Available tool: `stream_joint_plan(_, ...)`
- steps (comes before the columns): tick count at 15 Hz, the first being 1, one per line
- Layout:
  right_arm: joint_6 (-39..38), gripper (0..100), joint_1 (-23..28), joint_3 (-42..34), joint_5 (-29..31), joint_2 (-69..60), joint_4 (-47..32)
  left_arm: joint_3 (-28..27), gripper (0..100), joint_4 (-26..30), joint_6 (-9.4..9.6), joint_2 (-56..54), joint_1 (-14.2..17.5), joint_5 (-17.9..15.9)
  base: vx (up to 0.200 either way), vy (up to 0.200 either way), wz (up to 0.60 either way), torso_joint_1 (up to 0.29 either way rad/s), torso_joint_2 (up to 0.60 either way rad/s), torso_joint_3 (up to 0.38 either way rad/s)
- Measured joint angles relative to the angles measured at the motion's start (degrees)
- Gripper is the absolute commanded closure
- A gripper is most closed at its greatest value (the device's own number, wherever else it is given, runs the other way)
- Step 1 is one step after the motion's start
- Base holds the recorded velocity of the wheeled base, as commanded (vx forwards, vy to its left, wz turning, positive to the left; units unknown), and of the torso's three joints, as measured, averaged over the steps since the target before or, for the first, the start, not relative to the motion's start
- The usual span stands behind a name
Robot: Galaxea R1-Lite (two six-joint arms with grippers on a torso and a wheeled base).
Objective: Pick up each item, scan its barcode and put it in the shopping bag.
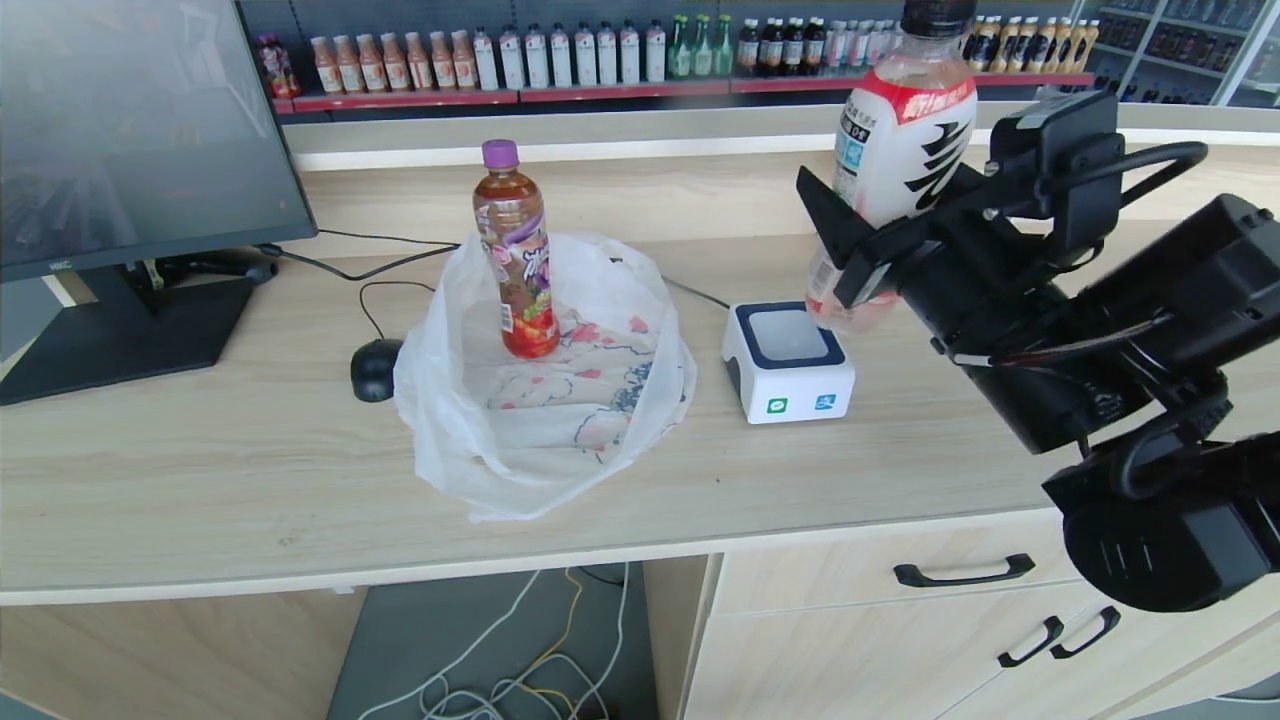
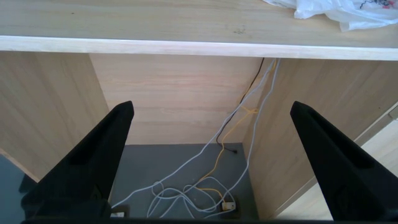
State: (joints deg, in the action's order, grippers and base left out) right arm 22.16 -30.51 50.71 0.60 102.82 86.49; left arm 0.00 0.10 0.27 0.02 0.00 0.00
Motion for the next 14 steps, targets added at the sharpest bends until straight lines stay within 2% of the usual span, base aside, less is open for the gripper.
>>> stream_joint_plan(1,-1.69,100,0.01,-3.12,1.39,-0.11,1.94,0.0,0,-0.02,0.0,0.0,0.0,0.0,0.0,0.0,0.0,0.0,0.0,0.0)
stream_joint_plan(3,-6.35,100,-0.18,-8.55,7.94,-0.48,2.93,0.0,0,-0.02,0.06,0.0,0.0,0.0,0.0,0.0,0.0,0.0,0.0,0.0)
stream_joint_plan(5,-8.23,100,-0.52,-10.28,11.06,-1.08,3.67,0.0,0,0.0,0.09,0.0,0.0,0.0,0.0,0.0,0.0,0.0,0.0,0.0)
stream_joint_plan(9,-12.35,100,-1.05,-11.35,12.29,-1.55,3.39,0.0,0,0.0,0.11,0.0,0.0,0.0,0.0,0.0,0.0,0.0,0.0,0.0)
stream_joint_plan(12,-14.91,100,1.39,-9.7,12.37,-1.61,3.52,0.0,0,0.0,-0.06,0.0,0.0,0.0,0.0,0.0,0.0,0.0,0.0,0.0)
stream_joint_plan(14,-15.85,100,3.67,-10.62,12.45,-1.61,3.43,0.0,0,0.0,-0.06,0.0,0.0,0.0,0.0,0.2,0.0,0.0,0.0,0.002)
